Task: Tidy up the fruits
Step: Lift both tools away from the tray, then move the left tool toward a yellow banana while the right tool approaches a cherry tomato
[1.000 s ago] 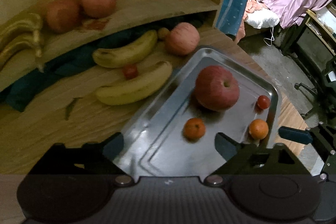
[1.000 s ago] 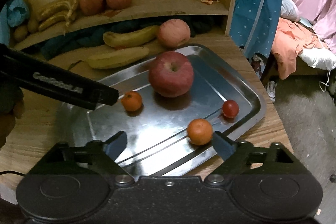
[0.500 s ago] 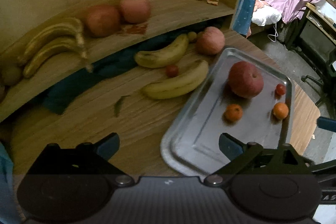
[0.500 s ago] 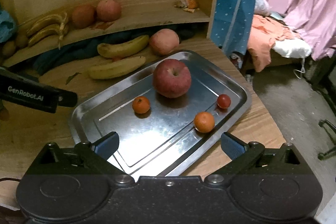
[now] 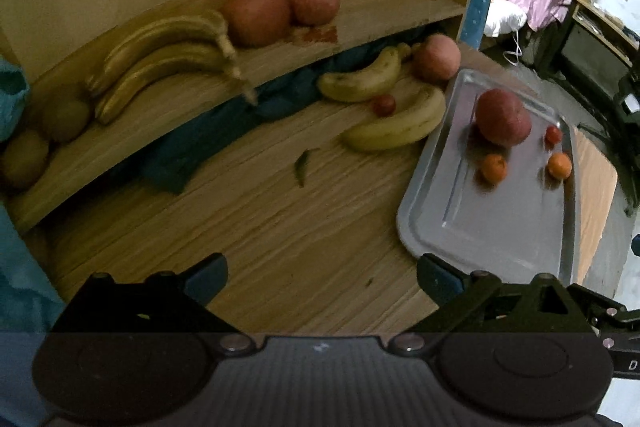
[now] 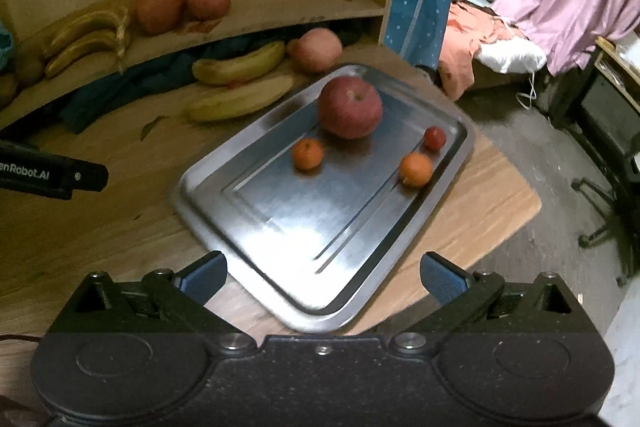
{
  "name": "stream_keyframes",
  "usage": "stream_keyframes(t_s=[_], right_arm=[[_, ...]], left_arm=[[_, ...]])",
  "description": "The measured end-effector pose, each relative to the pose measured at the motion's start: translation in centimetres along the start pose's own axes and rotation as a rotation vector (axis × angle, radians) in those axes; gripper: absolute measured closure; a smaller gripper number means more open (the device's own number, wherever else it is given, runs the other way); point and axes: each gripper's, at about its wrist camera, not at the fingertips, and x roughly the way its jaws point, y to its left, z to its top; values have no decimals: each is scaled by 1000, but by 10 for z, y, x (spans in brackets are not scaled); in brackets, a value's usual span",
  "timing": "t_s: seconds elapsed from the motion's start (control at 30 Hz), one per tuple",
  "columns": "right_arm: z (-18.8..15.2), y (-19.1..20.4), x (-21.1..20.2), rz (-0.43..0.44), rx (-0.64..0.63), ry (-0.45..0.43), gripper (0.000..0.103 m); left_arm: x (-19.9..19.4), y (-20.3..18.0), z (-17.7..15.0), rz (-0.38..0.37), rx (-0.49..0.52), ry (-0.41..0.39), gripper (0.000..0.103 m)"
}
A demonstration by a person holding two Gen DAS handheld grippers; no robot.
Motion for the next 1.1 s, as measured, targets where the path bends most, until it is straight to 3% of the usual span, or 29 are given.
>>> stream_keyframes(t_s=[0.3,0.67,1.1], right_arm=[[-19,54,-9,23,7,2,1],[-13,98,-24,72,-111,-59,1],[17,92,9,127,-175,-64,1]], left_arm=[[-12,38,-25,8,32,-1,0],[-30,74,-41,24,-54,-25,0],[-6,78,-29,77,-134,32,0]])
